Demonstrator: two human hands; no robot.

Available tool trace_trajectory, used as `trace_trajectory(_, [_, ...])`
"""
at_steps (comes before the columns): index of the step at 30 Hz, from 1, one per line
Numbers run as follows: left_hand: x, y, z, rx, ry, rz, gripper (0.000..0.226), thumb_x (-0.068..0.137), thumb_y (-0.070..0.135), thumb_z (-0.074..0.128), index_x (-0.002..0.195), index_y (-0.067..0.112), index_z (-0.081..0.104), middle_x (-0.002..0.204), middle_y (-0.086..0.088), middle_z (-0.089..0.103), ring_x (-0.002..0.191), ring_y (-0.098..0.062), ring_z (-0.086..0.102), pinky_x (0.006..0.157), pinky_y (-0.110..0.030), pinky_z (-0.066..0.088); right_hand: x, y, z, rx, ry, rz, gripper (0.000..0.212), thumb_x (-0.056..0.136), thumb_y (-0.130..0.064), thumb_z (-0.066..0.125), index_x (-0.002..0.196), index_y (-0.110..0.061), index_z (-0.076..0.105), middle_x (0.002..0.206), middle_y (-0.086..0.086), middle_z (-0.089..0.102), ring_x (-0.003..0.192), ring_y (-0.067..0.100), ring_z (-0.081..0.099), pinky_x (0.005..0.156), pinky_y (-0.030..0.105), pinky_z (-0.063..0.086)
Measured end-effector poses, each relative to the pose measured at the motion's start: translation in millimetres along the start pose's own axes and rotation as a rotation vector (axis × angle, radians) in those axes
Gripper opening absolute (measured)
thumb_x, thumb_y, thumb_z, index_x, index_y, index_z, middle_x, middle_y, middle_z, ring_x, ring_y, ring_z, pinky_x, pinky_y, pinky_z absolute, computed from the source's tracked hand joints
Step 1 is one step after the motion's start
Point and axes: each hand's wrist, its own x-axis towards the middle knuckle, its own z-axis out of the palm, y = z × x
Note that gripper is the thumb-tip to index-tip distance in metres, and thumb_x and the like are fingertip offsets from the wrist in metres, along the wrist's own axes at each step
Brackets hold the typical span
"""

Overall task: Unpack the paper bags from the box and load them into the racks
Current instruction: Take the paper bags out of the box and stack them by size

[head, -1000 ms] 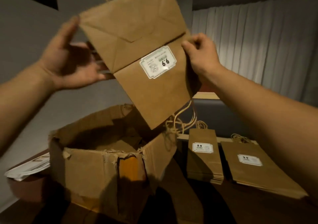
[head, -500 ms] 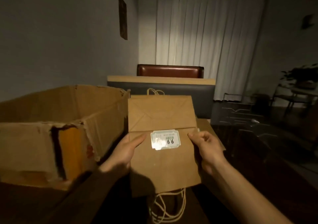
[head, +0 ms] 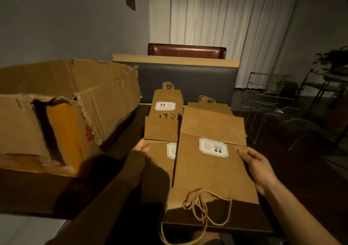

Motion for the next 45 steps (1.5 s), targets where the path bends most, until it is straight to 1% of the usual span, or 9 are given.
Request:
trace_trajectory(6, [-2,0,3,-0.070,-0.030,0.019,0.023,0.106,0.024,0.041,0.116,0.027,0.061,0.106,-0.003,0.070,0.079,-0.010,0.070,0.062,-0.023,0.052,-5,1,43,-0.160,-0.090,0.023,0.019,0.102,-0.018,0.053,0.110,-0.013,0.069,0.100,0.011,0.076,0.090,0.026,0.075,0.073,0.040,0.060])
trace_trajectory(11, [3,3,-1,-0.217,-0.101,-0.156,0.050,0.101,0.054,0.034,0.104,0.017,0.068,0.120,-0.021,0.066,0.093,-0.025,0.066,0.093,-0.038,0.046,-8,8,75,-0.217,-0.092,0.021,0.014,0.098,-0.013,0.059,0.109,-0.011,0.068,0.091,0.008,0.078,0.084,0.023,0.076,0.074,0.041,0.061])
trace_trajectory(16, [7,-4,-5,-0.045,-0.109,-0.056,0.027,0.097,0.016,0.055,0.121,0.008,0.066,0.105,-0.012,0.074,0.091,-0.025,0.070,0.076,-0.031,0.051,-3,0,74,-0.395,-0.081,0.085,0.015,0.095,-0.016,0.065,0.109,-0.009,0.065,0.101,0.011,0.076,0.086,0.022,0.074,0.079,0.039,0.059])
trace_trajectory(20, [11,-7,-5,-0.012,-0.060,-0.042,0.020,0.095,0.004,0.055,0.102,0.014,0.070,0.096,-0.007,0.073,0.078,-0.015,0.070,0.064,-0.023,0.051,11,-39,79,-1.303,-0.082,-0.535,0.056,0.092,-0.017,0.065,0.144,-0.024,0.045,0.140,0.001,0.052,0.128,0.020,0.051,0.103,0.035,0.047])
trace_trajectory(23, [13,-10,-4,-0.049,-0.096,-0.028,0.021,0.093,0.001,0.055,0.092,0.015,0.070,0.089,-0.007,0.073,0.082,-0.021,0.069,0.072,-0.027,0.053,10,-72,128,-1.424,-0.619,-1.061,0.067,0.087,-0.009,0.065,0.147,-0.028,0.043,0.150,-0.006,0.045,0.143,0.016,0.031,0.117,0.035,0.030])
trace_trajectory(26, [17,-15,-4,0.015,-0.087,0.126,0.011,0.088,0.014,0.060,0.093,0.012,0.069,0.088,0.000,0.072,0.085,-0.016,0.066,0.074,-0.021,0.051,9,-74,193,-1.629,-1.073,-0.972,0.071,0.087,-0.008,0.065,0.150,-0.030,0.039,0.157,-0.009,0.038,0.152,0.018,0.011,0.121,0.043,0.016])
trace_trajectory(31, [13,-5,-9,0.528,-0.301,0.265,0.087,0.073,0.058,0.023,0.129,0.001,0.059,0.128,-0.003,0.054,0.120,-0.016,0.050,0.094,-0.013,0.036,13,-82,243,-2.103,-1.171,-1.012,0.044,0.085,-0.023,0.071,0.123,-0.039,0.056,0.125,-0.009,0.055,0.134,0.022,0.034,0.114,0.064,0.021])
trace_trajectory(38, [8,-4,-1,-0.049,-0.266,-0.035,0.037,0.104,0.030,0.042,0.083,0.012,0.066,0.072,-0.006,0.074,0.064,-0.014,0.067,0.063,-0.029,0.043,22,-116,231,-2.120,-1.071,-0.936,0.039,0.085,-0.025,0.073,0.122,-0.031,0.059,0.118,-0.006,0.058,0.129,0.022,0.045,0.119,0.063,0.010])
trace_trajectory(45, [15,-18,-9,0.249,-0.329,0.228,0.026,0.093,0.002,0.057,0.075,0.017,0.069,0.072,0.011,0.075,0.069,0.006,0.069,0.072,-0.020,0.052,24,-189,172,-1.764,-0.960,-0.617,0.009,0.093,-0.018,0.065,0.102,-0.018,0.063,0.095,-0.001,0.063,0.092,0.015,0.060,0.084,0.031,0.047])
